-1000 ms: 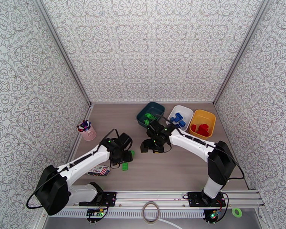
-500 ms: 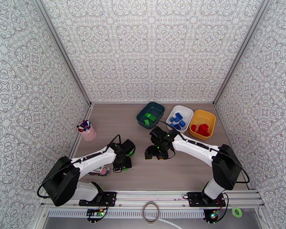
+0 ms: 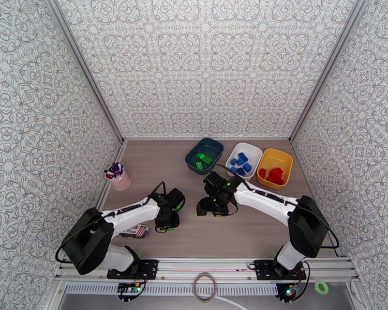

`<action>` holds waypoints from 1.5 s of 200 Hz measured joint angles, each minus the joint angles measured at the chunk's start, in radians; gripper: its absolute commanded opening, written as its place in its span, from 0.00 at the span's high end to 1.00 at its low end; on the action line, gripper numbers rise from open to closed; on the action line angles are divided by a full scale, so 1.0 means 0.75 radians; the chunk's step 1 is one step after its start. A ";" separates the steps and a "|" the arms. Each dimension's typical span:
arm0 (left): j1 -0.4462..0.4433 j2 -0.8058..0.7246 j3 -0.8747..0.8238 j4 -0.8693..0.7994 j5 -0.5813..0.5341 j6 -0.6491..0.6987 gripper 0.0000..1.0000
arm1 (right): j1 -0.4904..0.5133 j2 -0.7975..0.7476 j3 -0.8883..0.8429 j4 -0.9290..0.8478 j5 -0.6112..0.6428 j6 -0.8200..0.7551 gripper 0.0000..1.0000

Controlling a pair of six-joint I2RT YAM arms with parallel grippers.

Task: Sort the legos into containers by color

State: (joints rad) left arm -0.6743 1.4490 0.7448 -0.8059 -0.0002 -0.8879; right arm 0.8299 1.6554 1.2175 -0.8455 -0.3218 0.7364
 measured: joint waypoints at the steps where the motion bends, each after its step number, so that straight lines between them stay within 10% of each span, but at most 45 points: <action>1: -0.001 0.000 0.000 -0.001 0.001 0.000 0.71 | 0.000 0.000 0.000 0.000 0.000 0.000 0.24; 68: -0.009 -0.140 0.117 0.011 0.122 -0.004 0.72 | -0.013 0.028 0.132 0.016 -0.051 -0.003 0.24; 139: 0.252 -0.144 0.219 0.195 0.424 0.004 0.71 | -0.187 0.074 0.207 0.145 -0.257 0.052 0.25; 247: 0.388 0.597 1.058 0.344 0.696 0.063 0.71 | -0.484 0.101 0.275 0.381 -0.460 0.220 0.08; 300: 0.403 0.998 1.669 0.240 0.704 0.107 0.26 | -0.565 0.098 0.285 0.377 -0.460 0.215 0.01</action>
State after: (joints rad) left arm -0.3717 2.1975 1.9965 -0.6258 0.5282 -0.8074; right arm 0.4065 1.7287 1.4311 -0.5625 -0.6666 0.8974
